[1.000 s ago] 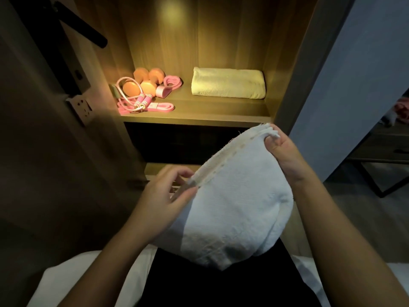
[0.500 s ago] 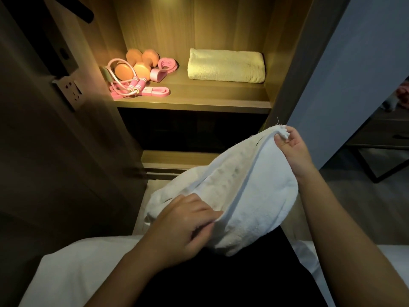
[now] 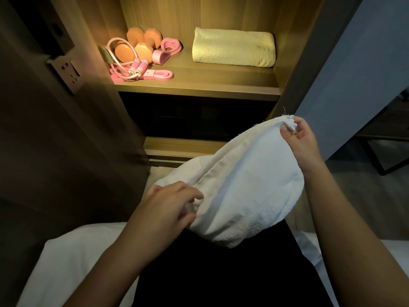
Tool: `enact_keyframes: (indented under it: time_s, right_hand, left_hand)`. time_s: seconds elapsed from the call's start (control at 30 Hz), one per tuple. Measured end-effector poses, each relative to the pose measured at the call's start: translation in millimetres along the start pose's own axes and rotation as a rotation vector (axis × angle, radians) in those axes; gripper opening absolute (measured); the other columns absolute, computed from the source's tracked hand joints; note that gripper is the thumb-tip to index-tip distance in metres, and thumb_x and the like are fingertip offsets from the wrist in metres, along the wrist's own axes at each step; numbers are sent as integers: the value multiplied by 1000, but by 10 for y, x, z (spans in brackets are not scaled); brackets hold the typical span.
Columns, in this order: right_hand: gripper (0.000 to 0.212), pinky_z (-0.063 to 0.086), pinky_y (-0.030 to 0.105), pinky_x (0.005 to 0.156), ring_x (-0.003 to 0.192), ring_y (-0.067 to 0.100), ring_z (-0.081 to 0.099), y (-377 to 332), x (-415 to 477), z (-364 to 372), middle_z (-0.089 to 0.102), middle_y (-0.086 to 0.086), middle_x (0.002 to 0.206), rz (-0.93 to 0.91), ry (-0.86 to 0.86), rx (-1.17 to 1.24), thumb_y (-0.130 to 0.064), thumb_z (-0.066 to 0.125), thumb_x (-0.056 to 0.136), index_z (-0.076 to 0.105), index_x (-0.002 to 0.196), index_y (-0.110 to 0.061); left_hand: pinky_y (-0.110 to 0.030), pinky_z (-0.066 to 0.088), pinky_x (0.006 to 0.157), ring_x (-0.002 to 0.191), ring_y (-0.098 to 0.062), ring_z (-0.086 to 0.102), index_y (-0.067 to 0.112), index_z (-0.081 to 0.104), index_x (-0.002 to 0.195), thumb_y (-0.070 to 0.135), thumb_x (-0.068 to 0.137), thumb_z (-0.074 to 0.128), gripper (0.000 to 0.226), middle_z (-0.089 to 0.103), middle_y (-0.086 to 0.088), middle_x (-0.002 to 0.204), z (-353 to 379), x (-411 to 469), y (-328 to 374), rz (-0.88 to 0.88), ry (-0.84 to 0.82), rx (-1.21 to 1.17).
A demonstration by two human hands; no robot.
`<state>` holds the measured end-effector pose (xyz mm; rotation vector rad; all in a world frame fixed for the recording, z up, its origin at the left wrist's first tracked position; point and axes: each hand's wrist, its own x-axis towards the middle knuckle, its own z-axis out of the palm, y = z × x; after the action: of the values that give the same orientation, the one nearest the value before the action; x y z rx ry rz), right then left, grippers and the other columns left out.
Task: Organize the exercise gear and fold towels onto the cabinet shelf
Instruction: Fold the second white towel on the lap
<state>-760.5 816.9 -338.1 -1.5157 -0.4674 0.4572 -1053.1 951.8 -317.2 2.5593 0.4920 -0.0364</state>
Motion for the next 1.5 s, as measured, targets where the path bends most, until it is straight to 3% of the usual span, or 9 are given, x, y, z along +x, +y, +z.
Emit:
enact_keyframes:
  time_s: [0.2, 0.37, 0.63, 0.77, 0.87, 1.07, 1.17, 1.23, 1.5]
  right_hand:
    - [14, 54, 17, 68, 82, 1, 67, -119, -25, 33, 70, -17, 90, -86, -62, -25, -23, 59, 96, 60, 104, -34]
    - [16, 54, 16, 69, 78, 0, 65, -236, -74, 78, 68, -18, 84, -152, -129, -22, -17, 60, 95, 61, 101, -32]
    - [19, 55, 19, 68, 82, 5, 67, -301, -153, 79, 69, -15, 90, -175, -214, 10, -32, 65, 85, 60, 103, -30]
    - [19, 56, 23, 69, 85, 8, 68, -334, -97, -11, 70, -12, 94, -167, -173, 33, -35, 65, 84, 62, 103, -33]
    - [19, 58, 25, 72, 86, 7, 68, -411, -16, -82, 71, -12, 94, -172, -129, 74, -35, 64, 83, 62, 101, -33]
    - [20, 58, 25, 77, 87, 7, 67, -678, 168, -141, 71, -9, 95, -236, -65, 173, -30, 64, 82, 60, 101, -28]
    - [21, 57, 26, 80, 91, 9, 67, -802, 238, -131, 72, -10, 95, -261, -75, 186, -32, 66, 81, 61, 101, -29]
    - [25, 57, 25, 80, 91, 9, 67, -885, 277, -121, 72, -10, 95, -279, -77, 179, -38, 70, 77, 62, 99, -29]
    - [25, 58, 25, 76, 86, 9, 67, -1183, 438, -66, 71, -10, 89, -337, -117, 91, -38, 69, 80, 61, 101, -26]
  left_hand:
    - [-29, 52, 95, 107, -10, 56, 40, 38, 134, 58, 70, 75, 77, 46, 16, 135, 62, 54, 24, -291, -39, -104]
    - [-14, 45, 67, 81, -7, 56, 37, 44, 94, 49, 78, 74, 36, 52, 18, 90, 44, 47, 51, -318, -145, -68]
    - [-24, 47, 94, 101, -11, 58, 26, 65, 113, 26, 95, 58, 18, 60, 5, 110, 24, 69, 6, -305, -312, 154]
    - [-26, 38, 95, 85, 1, 50, 32, 62, 88, 33, 92, 59, 5, 58, 14, 92, 5, 20, -117, -194, 14, 125]
    - [-22, 41, 65, 67, -4, 49, 22, 54, 70, 17, 83, 68, 19, 49, 9, 73, -136, 33, -176, -71, 333, 25]
    - [-31, 45, 56, 67, -14, 51, 8, 57, 72, 0, 82, 66, 16, 55, -2, 76, -504, 186, -184, 51, 659, -101]
    - [-18, 50, 62, 83, -10, 57, 7, 64, 80, 18, 90, 62, 15, 60, -3, 98, -667, 192, -241, 233, 632, -65]
    - [-20, 54, 68, 91, -9, 60, 5, 69, 89, 36, 96, 50, 37, 62, -6, 107, -759, 186, -275, 398, 504, 4]
    - [-27, 57, 61, 81, -16, 69, 9, 75, 92, 27, 95, 50, 31, 71, -5, 97, -914, 327, -187, 644, 321, 322]
